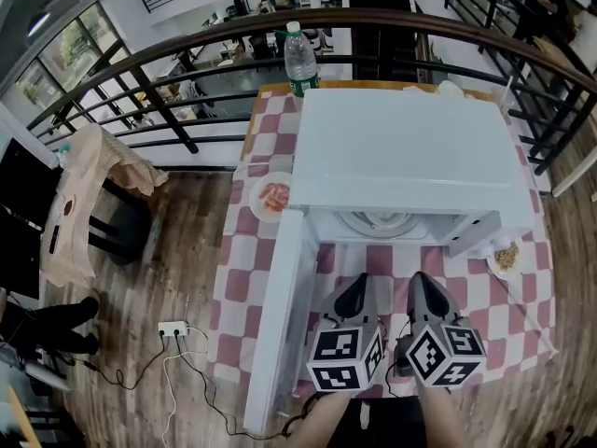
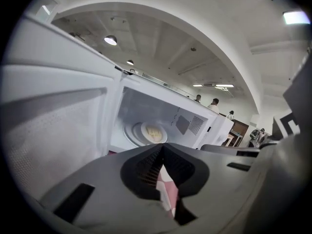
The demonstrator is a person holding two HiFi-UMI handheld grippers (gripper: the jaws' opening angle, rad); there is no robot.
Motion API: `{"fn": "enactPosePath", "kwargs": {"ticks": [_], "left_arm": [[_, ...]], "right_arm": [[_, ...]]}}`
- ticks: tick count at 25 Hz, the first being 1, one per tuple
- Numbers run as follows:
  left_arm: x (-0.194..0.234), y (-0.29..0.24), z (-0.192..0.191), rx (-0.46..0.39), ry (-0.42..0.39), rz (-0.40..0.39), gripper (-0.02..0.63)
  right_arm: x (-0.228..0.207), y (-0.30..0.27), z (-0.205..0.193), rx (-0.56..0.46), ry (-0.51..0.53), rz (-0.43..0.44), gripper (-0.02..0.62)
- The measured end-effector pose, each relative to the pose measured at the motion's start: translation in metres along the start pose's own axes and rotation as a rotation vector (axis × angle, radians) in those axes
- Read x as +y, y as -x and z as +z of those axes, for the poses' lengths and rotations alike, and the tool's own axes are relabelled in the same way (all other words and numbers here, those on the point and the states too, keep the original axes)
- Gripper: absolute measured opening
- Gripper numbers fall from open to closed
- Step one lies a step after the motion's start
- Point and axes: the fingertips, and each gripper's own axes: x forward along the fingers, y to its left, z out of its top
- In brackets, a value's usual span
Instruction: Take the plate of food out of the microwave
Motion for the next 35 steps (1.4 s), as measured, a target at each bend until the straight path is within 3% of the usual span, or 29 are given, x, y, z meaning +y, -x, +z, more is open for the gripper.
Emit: {"fn": "enactPosePath", "kwargs": {"ticks": [4, 8, 15, 21, 32, 35], "left_arm": [[0.006, -0.015, -0.010, 0.024, 0.084, -0.002, 0.009], [0.011, -0.030, -0.014, 0.032, 0.100, 0.019, 0.009], [0.017, -0.060, -0.012, 0.019, 0.199, 0.033, 0.028], [0.015, -0.084, -0.017, 0.027, 0.302, 0.003, 0.032], [0.022, -0.117, -0.014, -0.002, 0.501, 0.034, 0.060], [0.026, -0.124, -0.018, -0.003, 0.579, 0.039, 0.107]], "right_arm": [[-0.007, -0.016, -0.007, 0.029, 0.012, -0.003, -0.002], [-0.013, -0.032, -0.012, 0.054, 0.041, 0.016, -0.002], [-0.023, -0.053, -0.021, 0.093, 0.036, 0.047, -0.002], [-0.035, -0.060, -0.028, 0.116, 0.025, 0.046, -0.002], [-0.060, -0.065, -0.021, 0.101, -0.001, 0.012, -0.002], [-0.069, -0.066, -0.020, 0.100, -0.009, 0.002, -0.002]]}}
